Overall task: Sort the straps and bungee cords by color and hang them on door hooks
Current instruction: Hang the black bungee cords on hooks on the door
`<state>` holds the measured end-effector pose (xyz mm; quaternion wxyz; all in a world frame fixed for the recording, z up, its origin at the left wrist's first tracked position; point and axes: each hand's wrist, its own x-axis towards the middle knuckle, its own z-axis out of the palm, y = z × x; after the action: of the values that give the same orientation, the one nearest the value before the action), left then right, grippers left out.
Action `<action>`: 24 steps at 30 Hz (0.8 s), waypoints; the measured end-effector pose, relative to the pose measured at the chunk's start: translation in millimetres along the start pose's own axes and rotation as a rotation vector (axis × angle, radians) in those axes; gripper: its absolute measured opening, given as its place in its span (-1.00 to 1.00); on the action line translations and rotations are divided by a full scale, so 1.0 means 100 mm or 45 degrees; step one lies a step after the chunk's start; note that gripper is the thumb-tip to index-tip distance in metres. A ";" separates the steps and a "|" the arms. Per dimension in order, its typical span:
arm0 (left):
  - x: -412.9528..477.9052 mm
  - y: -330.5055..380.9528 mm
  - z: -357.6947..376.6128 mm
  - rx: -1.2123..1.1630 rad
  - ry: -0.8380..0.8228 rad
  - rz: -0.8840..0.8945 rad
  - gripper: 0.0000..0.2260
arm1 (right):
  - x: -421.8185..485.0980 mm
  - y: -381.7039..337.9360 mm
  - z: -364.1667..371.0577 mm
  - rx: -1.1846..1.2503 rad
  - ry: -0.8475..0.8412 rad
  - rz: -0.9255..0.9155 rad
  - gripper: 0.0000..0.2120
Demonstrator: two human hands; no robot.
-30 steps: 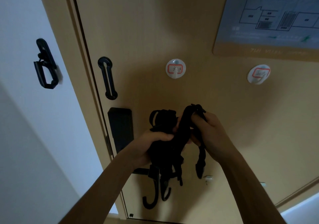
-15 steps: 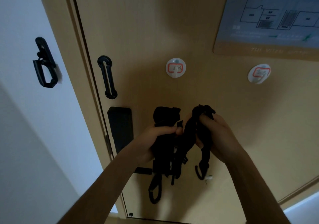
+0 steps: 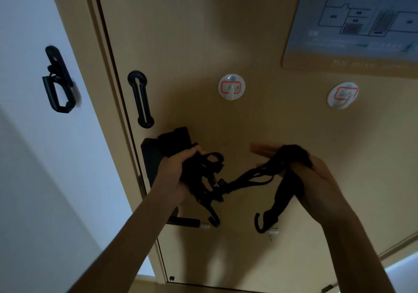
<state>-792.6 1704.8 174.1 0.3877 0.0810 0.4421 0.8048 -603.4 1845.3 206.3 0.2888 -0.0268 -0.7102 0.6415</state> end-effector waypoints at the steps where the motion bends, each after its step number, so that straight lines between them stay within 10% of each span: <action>1: 0.02 0.00 -0.03 -0.006 0.020 -0.003 -0.89 | -0.02 0.00 -0.03 0.088 0.042 -0.014 -0.65; 12: 0.05 -0.02 -0.21 -0.075 0.166 0.137 -0.90 | 0.03 -0.08 -0.03 0.495 0.257 0.214 -0.64; 24: -0.06 -0.06 0.10 -0.184 -0.024 0.261 -0.82 | 0.13 0.35 0.49 -0.957 -0.429 0.628 -0.78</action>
<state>-780.5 1709.1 176.9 0.3126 0.1051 0.3685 0.8692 -647.9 1812.8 178.2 -0.0209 -0.1928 -0.9023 0.3851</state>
